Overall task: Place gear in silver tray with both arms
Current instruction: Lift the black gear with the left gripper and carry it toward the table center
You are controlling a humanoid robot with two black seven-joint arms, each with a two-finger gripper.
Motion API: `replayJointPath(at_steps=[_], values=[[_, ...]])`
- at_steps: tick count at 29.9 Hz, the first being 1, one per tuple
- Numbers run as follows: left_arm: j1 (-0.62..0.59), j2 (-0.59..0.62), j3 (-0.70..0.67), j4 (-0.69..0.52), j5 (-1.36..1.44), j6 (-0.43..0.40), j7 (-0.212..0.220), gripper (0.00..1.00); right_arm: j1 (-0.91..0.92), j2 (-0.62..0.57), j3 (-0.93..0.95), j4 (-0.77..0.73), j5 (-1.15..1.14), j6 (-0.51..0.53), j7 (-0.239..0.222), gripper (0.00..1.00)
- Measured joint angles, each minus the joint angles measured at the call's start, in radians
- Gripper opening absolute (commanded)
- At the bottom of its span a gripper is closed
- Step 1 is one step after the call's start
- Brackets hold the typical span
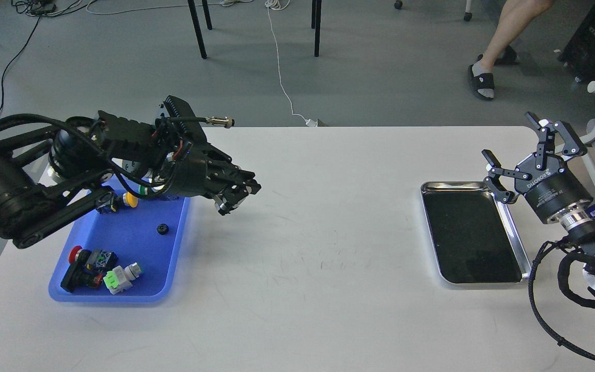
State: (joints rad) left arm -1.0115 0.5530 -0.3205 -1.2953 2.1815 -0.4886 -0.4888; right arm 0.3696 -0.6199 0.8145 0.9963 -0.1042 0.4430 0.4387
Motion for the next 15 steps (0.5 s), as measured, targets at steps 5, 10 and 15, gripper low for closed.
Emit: replayJointPath(at_steps=[5, 10, 15], values=[[-0.020, -0.144, 0.024, 0.093, 0.000, 0.000, 0.000, 0.22, -0.003, 0.000, 0.019, -0.036, 0.008, 0.028, 0.011, 0.99], [-0.037, -0.251, 0.061, 0.172, 0.000, 0.000, 0.000, 0.22, -0.010, 0.000, 0.024, -0.049, 0.009, 0.045, 0.016, 0.99], [-0.097, -0.321, 0.174, 0.236, 0.000, 0.000, 0.000, 0.23, -0.015, 0.000, 0.028, -0.050, 0.009, 0.046, 0.017, 0.99]])
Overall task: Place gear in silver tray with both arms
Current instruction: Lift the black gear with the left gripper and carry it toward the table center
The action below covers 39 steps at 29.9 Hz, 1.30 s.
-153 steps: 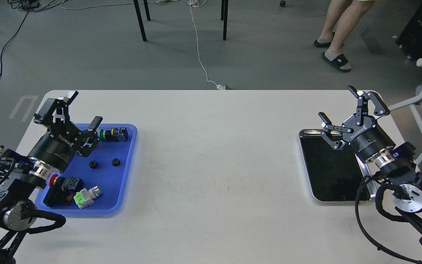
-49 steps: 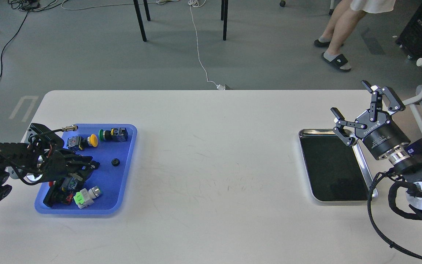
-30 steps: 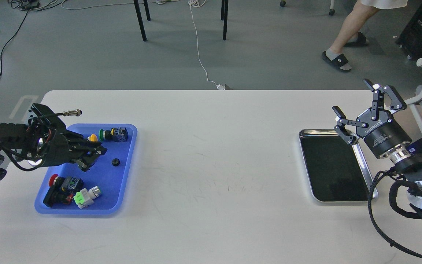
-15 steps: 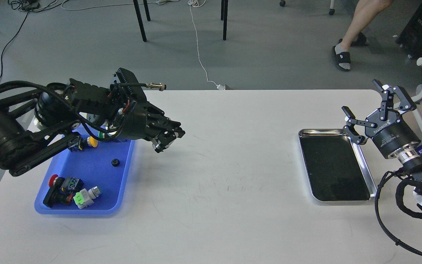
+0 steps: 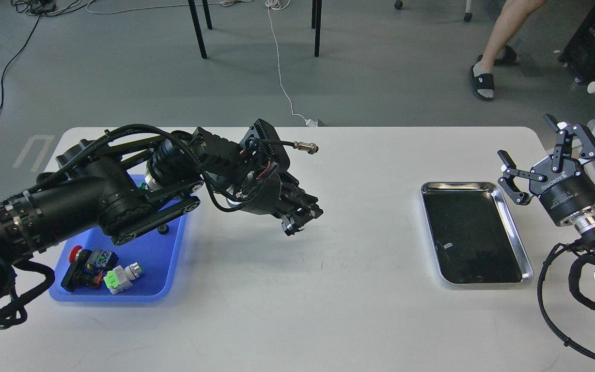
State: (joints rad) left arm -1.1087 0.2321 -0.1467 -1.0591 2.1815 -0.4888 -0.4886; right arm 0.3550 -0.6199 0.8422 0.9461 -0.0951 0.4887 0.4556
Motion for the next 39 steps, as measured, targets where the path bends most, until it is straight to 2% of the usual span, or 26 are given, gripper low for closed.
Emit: replayJointPath(at_steps=[8, 17, 39], values=[[-0.022, -0.116, 0.051, 0.116, 0.000, 0.000, 0.000, 0.23, -0.007, 0.000, 0.000, -0.010, 0.000, -0.001, 0.000, 0.99], [-0.022, -0.201, 0.087, 0.193, 0.000, 0.000, 0.000, 0.23, -0.012, 0.000, 0.000, -0.011, 0.000, -0.001, 0.000, 0.99], [-0.028, -0.232, 0.173, 0.208, 0.000, 0.000, 0.000, 0.26, -0.014, 0.000, 0.000, -0.010, -0.002, -0.001, 0.002, 0.99]])
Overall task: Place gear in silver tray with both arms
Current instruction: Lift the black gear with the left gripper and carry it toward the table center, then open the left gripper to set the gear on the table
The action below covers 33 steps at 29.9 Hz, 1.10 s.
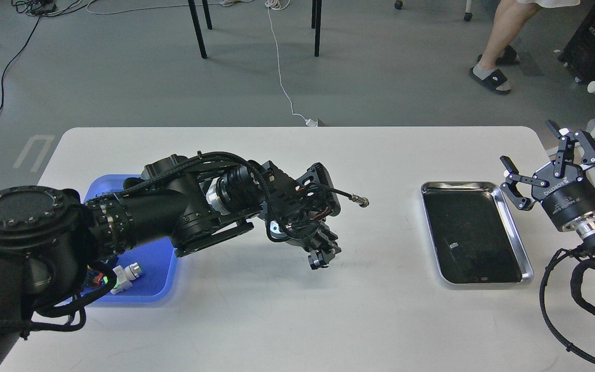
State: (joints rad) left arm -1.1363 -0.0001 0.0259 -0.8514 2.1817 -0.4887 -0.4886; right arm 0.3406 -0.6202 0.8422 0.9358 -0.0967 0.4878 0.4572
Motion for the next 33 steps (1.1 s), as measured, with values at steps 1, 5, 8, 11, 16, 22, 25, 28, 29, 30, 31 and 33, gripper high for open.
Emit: replayJointPath(at_steps=[1, 5, 8, 11, 16, 22, 25, 28, 29, 30, 31, 33], values=[[0.000, 0.000, 0.006, 0.000, 0.000, 0.000, 0.000, 0.27, 0.000, 0.000, 0.000, 0.000, 0.000, 0.000, 0.000, 0.99], [0.008, 0.000, 0.018, 0.000, 0.000, 0.000, 0.000, 0.27, 0.000, 0.000, 0.000, 0.000, 0.000, 0.000, 0.000, 0.99], [0.010, 0.000, 0.019, 0.000, 0.000, 0.000, 0.000, 0.31, 0.000, 0.000, 0.000, 0.000, 0.000, 0.000, 0.000, 0.99], [0.010, 0.000, 0.019, 0.000, 0.000, 0.000, 0.000, 0.43, -0.001, 0.000, 0.000, 0.000, 0.000, 0.000, 0.000, 0.99], [0.009, 0.000, 0.019, 0.000, 0.000, 0.000, 0.000, 0.53, -0.001, 0.001, -0.001, 0.000, 0.000, 0.000, 0.000, 0.99], [0.004, 0.000, 0.012, -0.011, 0.000, 0.000, 0.000, 0.78, -0.001, -0.001, 0.000, 0.001, 0.000, 0.000, 0.000, 0.99], [-0.017, 0.000, -0.019, -0.035, 0.000, 0.000, 0.000, 0.85, -0.002, -0.002, 0.000, 0.003, 0.000, 0.000, 0.000, 0.99], [-0.029, 0.022, -0.096, -0.088, -0.042, 0.000, 0.000, 0.89, -0.004, -0.013, -0.001, 0.006, 0.000, 0.000, 0.000, 0.99], [-0.029, 0.039, -0.125, -0.102, -0.097, 0.000, 0.000, 0.90, -0.005, -0.016, -0.003, 0.008, -0.002, 0.000, 0.000, 0.99], [-0.029, 0.056, -0.149, -0.110, -0.158, 0.000, 0.000, 0.92, -0.006, -0.018, -0.004, 0.010, -0.004, 0.000, 0.000, 0.99], [-0.025, 0.079, -0.174, -0.117, -0.243, 0.000, 0.000, 0.92, -0.008, -0.020, -0.006, 0.012, -0.006, 0.001, 0.000, 0.99], [-0.003, 0.133, -0.211, -0.126, -0.421, 0.000, 0.000, 0.93, -0.011, -0.024, -0.006, 0.018, -0.009, 0.001, 0.000, 0.99]])
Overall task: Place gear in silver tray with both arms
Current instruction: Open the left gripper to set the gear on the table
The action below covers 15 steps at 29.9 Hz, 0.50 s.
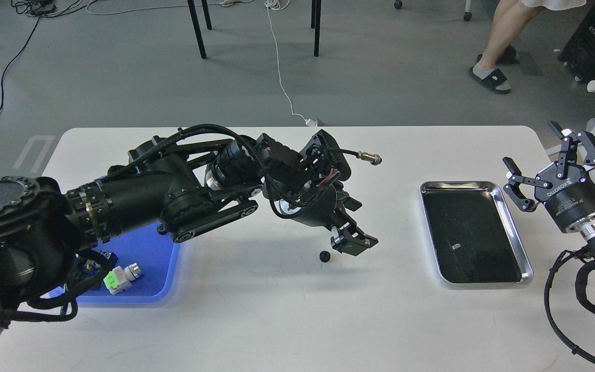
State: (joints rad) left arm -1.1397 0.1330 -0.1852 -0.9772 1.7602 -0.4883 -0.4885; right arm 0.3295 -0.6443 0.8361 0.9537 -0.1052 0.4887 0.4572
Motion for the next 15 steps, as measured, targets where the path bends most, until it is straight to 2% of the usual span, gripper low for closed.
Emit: replayJointPath(at_steps=[4, 8, 11, 15], values=[[0.118, 0.134, -0.092, -0.042, -0.407, 0.020, 0.000, 0.97, -0.003, -0.020, 0.000, 0.028, -0.006, 0.000, 0.002, 0.99], [0.329, 0.252, -0.270, -0.111, -0.704, 0.071, 0.000, 0.98, -0.004, -0.048, 0.001, 0.059, -0.007, 0.000, 0.003, 0.99], [0.508, 0.295, -0.433, -0.151, -0.788, 0.075, 0.000, 0.98, -0.004, -0.054, 0.001, 0.073, -0.011, 0.000, 0.003, 0.99], [0.732, 0.295, -0.671, -0.196, -0.808, 0.077, 0.000, 0.98, -0.004, -0.063, 0.001, 0.111, -0.053, 0.000, 0.003, 0.99]])
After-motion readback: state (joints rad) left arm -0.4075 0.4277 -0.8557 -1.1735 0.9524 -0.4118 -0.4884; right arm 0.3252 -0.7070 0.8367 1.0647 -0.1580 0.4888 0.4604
